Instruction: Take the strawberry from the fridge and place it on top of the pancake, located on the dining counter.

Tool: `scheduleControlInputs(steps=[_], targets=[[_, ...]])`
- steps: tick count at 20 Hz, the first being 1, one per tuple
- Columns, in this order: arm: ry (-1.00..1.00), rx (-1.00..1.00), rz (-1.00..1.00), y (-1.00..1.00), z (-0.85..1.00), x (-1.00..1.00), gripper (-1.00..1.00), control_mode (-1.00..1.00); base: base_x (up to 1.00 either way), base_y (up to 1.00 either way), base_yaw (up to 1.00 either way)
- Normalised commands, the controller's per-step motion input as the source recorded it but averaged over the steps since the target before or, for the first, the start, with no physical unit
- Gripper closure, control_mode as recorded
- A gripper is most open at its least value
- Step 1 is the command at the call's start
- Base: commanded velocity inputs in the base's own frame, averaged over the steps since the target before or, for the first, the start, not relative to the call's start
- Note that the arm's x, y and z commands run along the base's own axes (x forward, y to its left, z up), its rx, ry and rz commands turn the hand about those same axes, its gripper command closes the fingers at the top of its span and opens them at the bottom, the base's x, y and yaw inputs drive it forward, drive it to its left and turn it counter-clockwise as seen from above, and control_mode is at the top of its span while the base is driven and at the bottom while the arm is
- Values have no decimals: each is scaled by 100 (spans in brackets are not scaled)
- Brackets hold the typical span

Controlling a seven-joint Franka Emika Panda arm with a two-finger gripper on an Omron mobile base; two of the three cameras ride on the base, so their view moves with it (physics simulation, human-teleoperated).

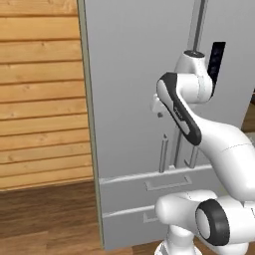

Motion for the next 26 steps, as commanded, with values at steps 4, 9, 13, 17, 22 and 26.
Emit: scheduleControlInputs(steps=[4, 9, 13, 17, 22, 26], targets=[[0, 0, 0, 0, 0, 0, -100, 100, -10, -61, 0], [0, 0, 0, 0, 0, 0, -100, 100, -3, -60, -1], [0, 0, 0, 0, 0, 0, -100, 100, -37, -36, -7], [0, 0, 0, 0, 0, 0, -100, 100, -67, 0, -11], [0, 0, 0, 0, 0, 0, -100, 100, -87, 0, -5], [0, 0, 0, 0, 0, 0, -100, 100, -97, 0, -10]])
